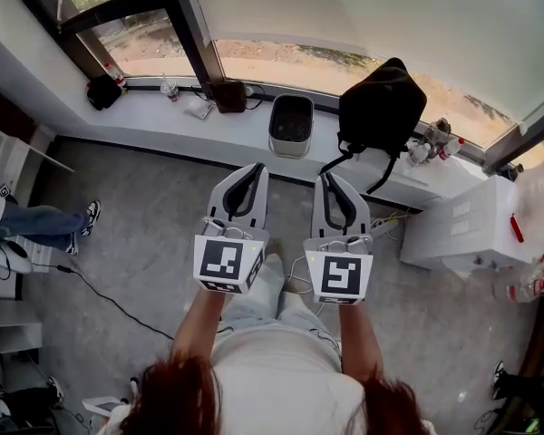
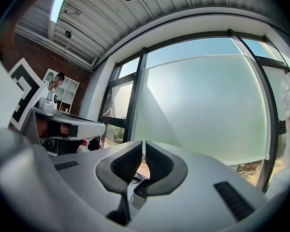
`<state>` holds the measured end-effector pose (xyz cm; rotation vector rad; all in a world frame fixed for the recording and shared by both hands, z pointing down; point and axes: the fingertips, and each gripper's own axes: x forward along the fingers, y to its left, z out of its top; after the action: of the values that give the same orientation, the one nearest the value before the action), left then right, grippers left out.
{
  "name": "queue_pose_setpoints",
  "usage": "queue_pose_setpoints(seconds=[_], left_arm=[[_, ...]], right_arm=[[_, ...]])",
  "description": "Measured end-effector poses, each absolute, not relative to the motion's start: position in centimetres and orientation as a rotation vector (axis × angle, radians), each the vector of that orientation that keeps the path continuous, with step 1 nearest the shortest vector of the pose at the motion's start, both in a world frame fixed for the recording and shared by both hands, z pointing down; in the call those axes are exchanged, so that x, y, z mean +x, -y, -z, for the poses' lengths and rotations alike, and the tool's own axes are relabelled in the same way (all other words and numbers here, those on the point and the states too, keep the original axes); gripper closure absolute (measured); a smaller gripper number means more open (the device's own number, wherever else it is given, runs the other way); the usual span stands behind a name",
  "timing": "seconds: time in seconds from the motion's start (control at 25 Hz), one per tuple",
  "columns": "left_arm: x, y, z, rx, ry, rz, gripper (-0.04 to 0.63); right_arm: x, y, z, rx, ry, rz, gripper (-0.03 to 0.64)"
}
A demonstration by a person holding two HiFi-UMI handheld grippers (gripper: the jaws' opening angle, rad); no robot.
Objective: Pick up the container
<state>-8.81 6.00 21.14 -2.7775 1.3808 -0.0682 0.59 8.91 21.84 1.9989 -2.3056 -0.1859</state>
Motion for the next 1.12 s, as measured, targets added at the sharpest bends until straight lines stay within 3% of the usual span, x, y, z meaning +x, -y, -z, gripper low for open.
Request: queue_pose_setpoints(seconds=[0.64,1.12], left_arm=[[-7.9,10.2,-27.4,-2.843,-1.315,0.064,0.578],[-7.6,16.6,-35.1,-2.9,-1.359,0.108,0.578]], right_arm=[[0.1,7.0,-28.1,1.972,2.235,0.132,0.592],[1.5,13.2,-36.1,1.884,2.187,0.06,0.592]])
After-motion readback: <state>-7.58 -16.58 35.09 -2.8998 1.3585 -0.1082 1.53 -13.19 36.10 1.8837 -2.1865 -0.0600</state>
